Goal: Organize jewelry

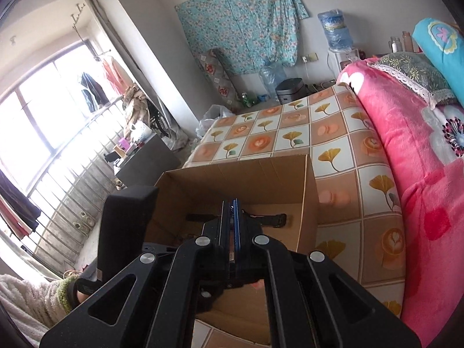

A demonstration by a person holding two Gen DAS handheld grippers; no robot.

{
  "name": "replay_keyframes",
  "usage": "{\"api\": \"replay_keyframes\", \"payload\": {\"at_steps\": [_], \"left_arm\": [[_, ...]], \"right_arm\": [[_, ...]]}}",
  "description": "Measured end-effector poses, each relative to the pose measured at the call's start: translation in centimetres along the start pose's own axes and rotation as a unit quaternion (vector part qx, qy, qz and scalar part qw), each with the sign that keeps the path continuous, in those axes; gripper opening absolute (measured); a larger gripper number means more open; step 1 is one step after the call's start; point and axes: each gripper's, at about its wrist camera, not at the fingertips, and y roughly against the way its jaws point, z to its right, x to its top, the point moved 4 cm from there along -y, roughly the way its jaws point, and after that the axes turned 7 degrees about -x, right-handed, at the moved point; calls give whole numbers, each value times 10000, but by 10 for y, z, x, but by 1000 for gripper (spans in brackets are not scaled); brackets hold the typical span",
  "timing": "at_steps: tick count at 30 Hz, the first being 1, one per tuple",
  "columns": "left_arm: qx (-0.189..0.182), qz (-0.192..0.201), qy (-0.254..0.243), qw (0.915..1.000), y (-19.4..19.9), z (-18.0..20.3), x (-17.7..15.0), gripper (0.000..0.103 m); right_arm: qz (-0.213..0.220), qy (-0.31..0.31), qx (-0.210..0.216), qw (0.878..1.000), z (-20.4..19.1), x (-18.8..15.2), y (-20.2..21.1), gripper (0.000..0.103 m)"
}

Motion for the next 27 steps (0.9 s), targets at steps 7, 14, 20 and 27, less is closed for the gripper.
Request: {"api": "replay_keyframes", "payload": {"at_steps": [7, 14, 20, 27], "left_arm": [[167, 438, -44, 9989, 25, -2, -1, 30], [575, 1479, -15, 9873, 107, -17, -25, 39], [950, 2253, 301, 9692, 169, -40, -62, 49], [1213, 2717, 622, 9527, 207, -62, -94, 63]], "right_arm": [[-201, 50, 55, 9998, -5, 1, -9, 2], [-1238, 246, 174, 9919, -23, -9, -47, 2], [-1883, 492, -68, 9809, -37, -29, -79, 4], [-1774, 354, -71, 9835, -43, -30, -68, 7]]}}
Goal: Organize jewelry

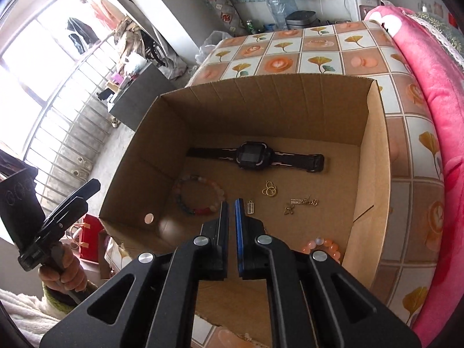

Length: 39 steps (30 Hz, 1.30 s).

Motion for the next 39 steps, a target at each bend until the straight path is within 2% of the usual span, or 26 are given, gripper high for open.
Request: {"api": "replay_keyframes", "payload": {"at_steps": [3, 4, 7, 8, 10, 12, 15, 18, 19, 21, 25, 28, 39], "left_arm": [[127, 133, 64, 9998, 8, -10, 2, 70], [150, 154, 87, 9997, 10, -14, 2, 73], [184, 137, 379, 9990, 8, -24, 1, 82], [141, 86, 523, 9985, 5, -28, 0, 83], [37, -69, 809, 9967, -4, -35, -5, 84], [-65, -313, 1099, 9934, -18, -42, -13, 84], [-358, -519, 1513, 9865, -35, -45, -24, 84], [-256, -481, 1478, 9875, -37, -40, -29, 85], [-228, -489, 1449, 9880, -37, -39, -30, 84], [-213, -464, 1509, 9872, -35, -39, -32, 84], [-128, -470, 1457, 9881, -32, -33, -34, 84], [-54, -505, 1389, 9890, -25, -28, -38, 84], [-275, -610, 1477, 9868, 19, -14, -72, 84]], "right_arm": [[460, -114, -112, 9988, 3, 3, 29, 12], [787, -177, -212, 9965, 6, 2, 47, 18], [1477, -455, -631, 9860, 25, -7, 85, 46], [1550, -545, -740, 9836, 32, -10, 90, 50], [1461, -840, -968, 9809, 53, -21, 89, 53], [1050, -1208, -1156, 9803, 75, -35, 71, 53], [473, -1606, -806, 9826, 93, -56, 42, 53], [69, -1791, -70, 9838, 89, -68, 22, 53], [28, -1757, 42, 9844, 86, -69, 20, 54], [90, -1561, -224, 9874, 77, -68, 23, 55], [149, -1449, -441, 9884, 67, -69, 31, 56], [107, -1417, -478, 9887, 61, -78, 36, 56], [258, -1492, -442, 9875, 41, -128, 69, 56]]}}
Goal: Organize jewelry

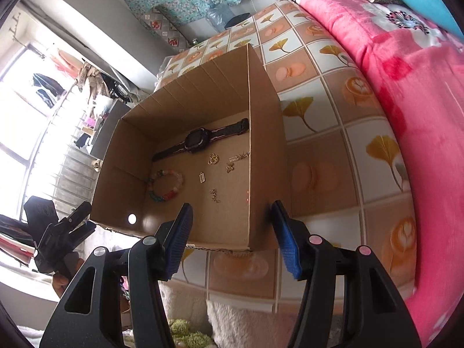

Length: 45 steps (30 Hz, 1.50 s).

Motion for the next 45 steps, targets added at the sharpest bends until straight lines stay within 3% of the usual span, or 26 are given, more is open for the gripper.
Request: {"api": "replay_keyframes", "payload": {"at_steps": [7, 13, 17, 19, 25, 28, 32, 35, 39, 45], "left_arm": [[-6, -43, -92, 9999, 10, 6, -22, 84], [317, 71, -480, 9983, 13, 13, -29, 84], [912, 561, -1142, 9877, 36, 32, -35, 86], [1191, 856, -1437, 9787, 52, 43, -41, 93], [1748, 1210, -1514, 9653, 78, 63, -57, 95], [2088, 1149, -1447, 9603, 76, 70, -61, 95], [2483, 904, -1727, 9489, 56, 77, -68, 95], [2580, 606, -1621, 9505, 41, 75, -69, 95], [2729, 80, -1598, 9486, 17, 71, -73, 95], [2616, -352, -1434, 9538, -3, 71, -79, 95]], "right_arm": [[91, -151, -15, 9998, 6, -14, 7, 56], [157, -165, -28, 9997, 8, -18, 10, 56], [502, -65, -444, 9977, 10, -24, 34, 59], [668, 43, -663, 9955, 8, -31, 46, 63], [1109, 800, -1273, 9824, -17, -59, 73, 78], [1233, 999, -1368, 9778, -31, -68, 74, 87], [1235, 1071, -1469, 9755, -48, -77, 60, 93], [1143, 1210, -1679, 9717, -58, -83, 46, 93], [1014, 1223, -1550, 9751, -67, -84, 34, 93], [731, 1161, -1658, 9766, -70, -80, 18, 93]]}}
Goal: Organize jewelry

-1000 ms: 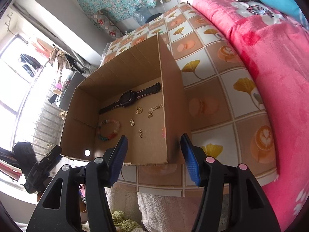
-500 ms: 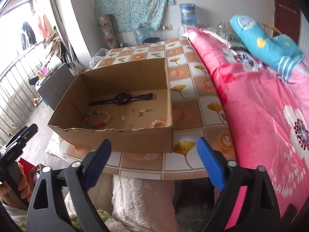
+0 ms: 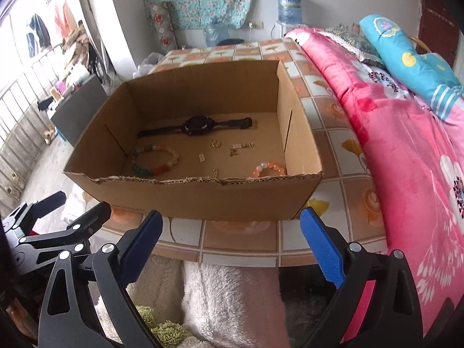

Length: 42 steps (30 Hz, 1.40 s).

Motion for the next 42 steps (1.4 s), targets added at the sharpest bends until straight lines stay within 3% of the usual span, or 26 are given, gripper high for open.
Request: {"api": "replay_keyframes", "payload": {"at_steps": [42], "left_arm": [[67, -417, 245, 9988, -19, 3, 11, 94]], "right_arm": [[-338, -110, -246, 9991, 3, 8, -19, 93]]}}
